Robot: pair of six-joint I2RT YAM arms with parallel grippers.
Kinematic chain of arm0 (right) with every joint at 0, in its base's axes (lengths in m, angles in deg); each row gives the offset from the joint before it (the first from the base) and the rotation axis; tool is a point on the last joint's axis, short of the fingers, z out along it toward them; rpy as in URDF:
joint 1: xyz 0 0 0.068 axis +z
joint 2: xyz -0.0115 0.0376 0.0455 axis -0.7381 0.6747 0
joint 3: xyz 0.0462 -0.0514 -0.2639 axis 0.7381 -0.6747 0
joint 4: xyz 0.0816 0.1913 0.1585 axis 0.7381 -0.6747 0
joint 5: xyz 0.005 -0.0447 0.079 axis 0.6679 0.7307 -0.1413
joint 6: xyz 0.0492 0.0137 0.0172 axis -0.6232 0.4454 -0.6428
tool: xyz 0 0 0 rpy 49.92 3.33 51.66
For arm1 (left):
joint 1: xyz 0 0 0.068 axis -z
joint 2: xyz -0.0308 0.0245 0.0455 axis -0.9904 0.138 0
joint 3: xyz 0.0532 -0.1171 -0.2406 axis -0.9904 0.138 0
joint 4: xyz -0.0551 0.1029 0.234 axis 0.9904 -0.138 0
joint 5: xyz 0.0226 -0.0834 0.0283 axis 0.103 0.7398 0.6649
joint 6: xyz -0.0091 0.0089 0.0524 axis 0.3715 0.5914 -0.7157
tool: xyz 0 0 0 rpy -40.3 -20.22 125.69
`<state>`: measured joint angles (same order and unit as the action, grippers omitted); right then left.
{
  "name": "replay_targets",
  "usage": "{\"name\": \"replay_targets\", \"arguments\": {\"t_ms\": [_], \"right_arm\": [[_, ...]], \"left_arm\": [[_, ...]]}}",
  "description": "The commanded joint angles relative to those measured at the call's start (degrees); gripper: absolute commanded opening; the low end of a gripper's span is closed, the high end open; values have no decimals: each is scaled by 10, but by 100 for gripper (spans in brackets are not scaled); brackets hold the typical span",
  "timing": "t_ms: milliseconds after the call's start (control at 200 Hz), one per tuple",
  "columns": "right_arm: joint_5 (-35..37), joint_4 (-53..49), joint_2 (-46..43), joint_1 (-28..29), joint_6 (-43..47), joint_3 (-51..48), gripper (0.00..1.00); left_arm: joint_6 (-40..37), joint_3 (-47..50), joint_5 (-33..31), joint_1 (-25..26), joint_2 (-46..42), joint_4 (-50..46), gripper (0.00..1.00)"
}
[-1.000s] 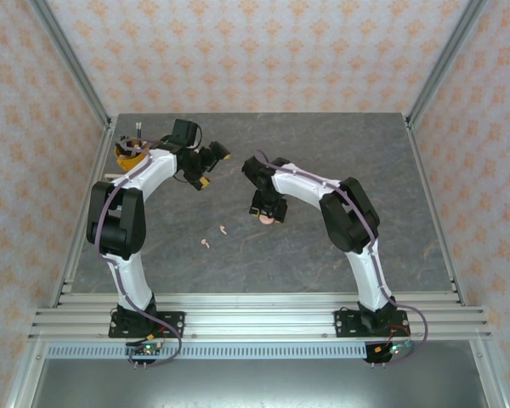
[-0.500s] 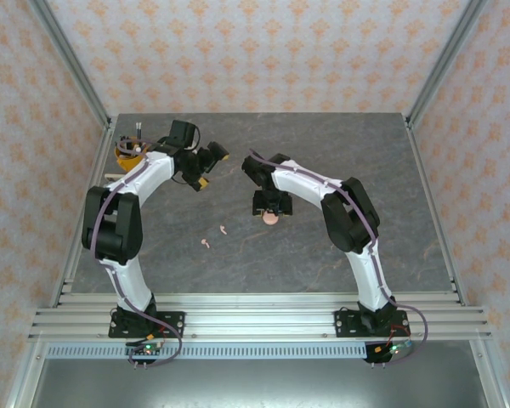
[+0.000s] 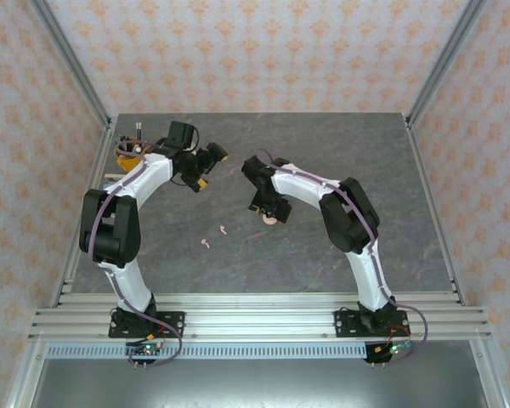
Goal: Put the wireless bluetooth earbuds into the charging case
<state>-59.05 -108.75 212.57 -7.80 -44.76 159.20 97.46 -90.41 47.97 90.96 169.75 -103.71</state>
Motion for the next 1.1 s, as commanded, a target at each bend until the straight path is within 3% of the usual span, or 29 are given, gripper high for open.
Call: {"name": "replay_targets", "arguments": {"t_ms": [0,490,741,896,1096], "right_arm": [[22,-13,-1,5,-24,-2,71],[9,-17,-10,16,-30,-22,71],[20,-12,-5,11,-8,-33,64],[-18,1,-8,-14,48,-36,56],[-74,-7,-13,-41,168,-19,52]], "left_arm": [[-6,6,9,-1,-17,3,99],[1,6,6,4,-23,6,99],[0,-1,3,6,-24,0,99],[-2,-1,2,7,-30,-4,99],[-12,2,6,12,-32,-13,99]]}}
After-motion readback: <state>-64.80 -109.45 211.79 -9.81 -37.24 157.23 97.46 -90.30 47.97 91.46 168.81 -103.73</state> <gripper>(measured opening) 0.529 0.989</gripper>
